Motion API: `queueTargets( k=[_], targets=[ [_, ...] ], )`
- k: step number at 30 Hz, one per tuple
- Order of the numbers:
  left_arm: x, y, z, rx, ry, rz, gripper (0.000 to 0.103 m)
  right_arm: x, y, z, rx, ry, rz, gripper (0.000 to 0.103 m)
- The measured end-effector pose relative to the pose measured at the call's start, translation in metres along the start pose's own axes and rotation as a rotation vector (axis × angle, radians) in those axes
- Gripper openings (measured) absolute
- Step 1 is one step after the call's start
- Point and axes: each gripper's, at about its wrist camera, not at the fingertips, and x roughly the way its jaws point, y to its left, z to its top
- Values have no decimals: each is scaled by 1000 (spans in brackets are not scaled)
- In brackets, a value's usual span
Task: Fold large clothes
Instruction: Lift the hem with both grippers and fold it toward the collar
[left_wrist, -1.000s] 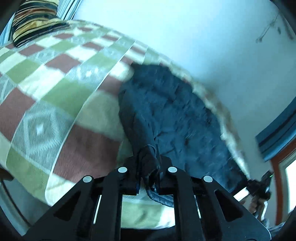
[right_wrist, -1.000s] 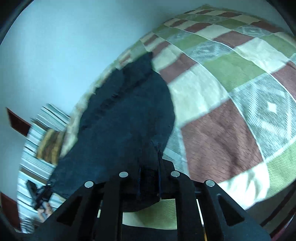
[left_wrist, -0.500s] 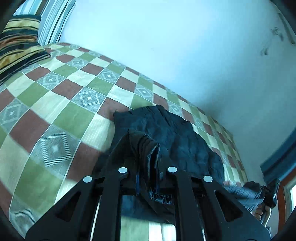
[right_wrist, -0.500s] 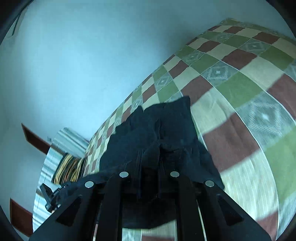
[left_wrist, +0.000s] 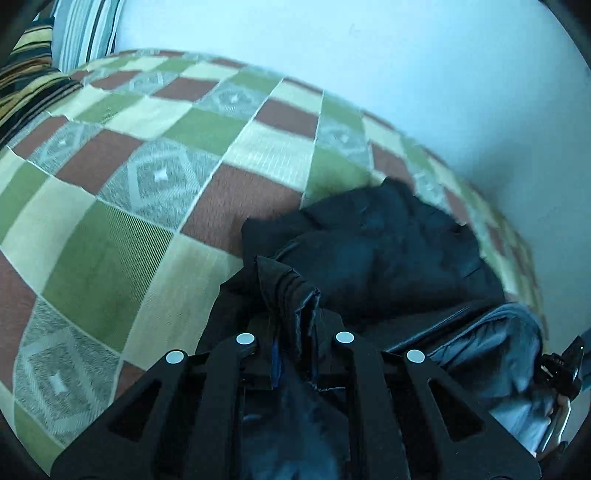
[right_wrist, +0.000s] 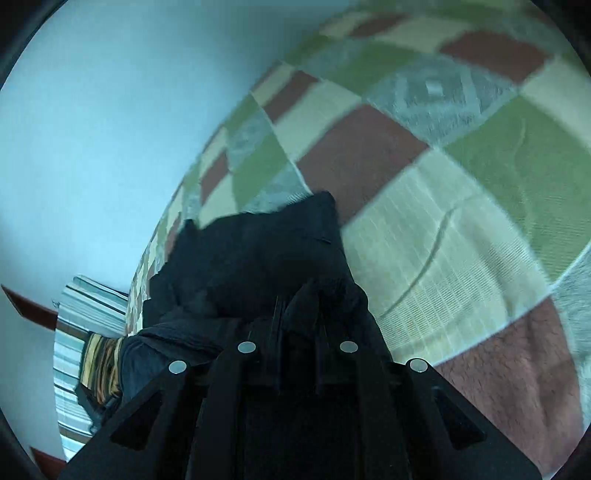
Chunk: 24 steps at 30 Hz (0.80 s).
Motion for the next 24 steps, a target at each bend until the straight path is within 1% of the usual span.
queueTargets(
  k=[3, 4, 7, 8, 9, 10, 11, 12, 13, 14, 16, 17, 20, 24],
  targets=[
    [10, 1, -3, 6, 6, 2, 12, 2, -9, 0, 47, -1, 38, 11],
    [9, 0, -3, 14, 3, 1, 12, 0, -7, 0, 39, -1, 39, 11],
    [-4, -1, -1, 37, -16, -21, 21, -14, 5, 0, -26, -8, 26, 17],
    [-11, 0, 0, 41, -26, -31, 29, -18, 8, 0, -44, -12, 24, 21],
    [-18, 2, 0, 38, -38, -47, 37, -27, 12, 0, -65, -18, 33, 31],
    [-23, 3, 0, 31, -47, -59, 41, -33, 15, 0, -77, -27, 50, 39],
    [-31, 6, 0, 16, -60, -78, 49, -40, 17, 0, -87, -42, 60, 55],
    [-38, 9, -1, 5, -70, -97, 56, -45, 20, -1, -98, -57, 60, 62],
    [-44, 11, -2, -2, -83, -107, 62, -56, 24, -2, -126, -78, 63, 62],
    [-56, 14, -3, -1, -122, -88, 72, -62, 27, -2, -147, -85, 64, 62],
    [-69, 18, -6, 20, -166, -76, 73, -72, 32, -4, -200, -94, 48, 63],
    [-75, 20, -7, 43, -173, -75, 74, -73, 34, -4, -225, -95, 29, 63],
    [-78, 25, -7, 81, -162, -43, 74, -71, 36, -4, -295, -88, -36, 63],
    [-66, 29, -2, 117, -113, -60, 75, -57, 43, 2, -385, -73, -93, 63]
  ],
)
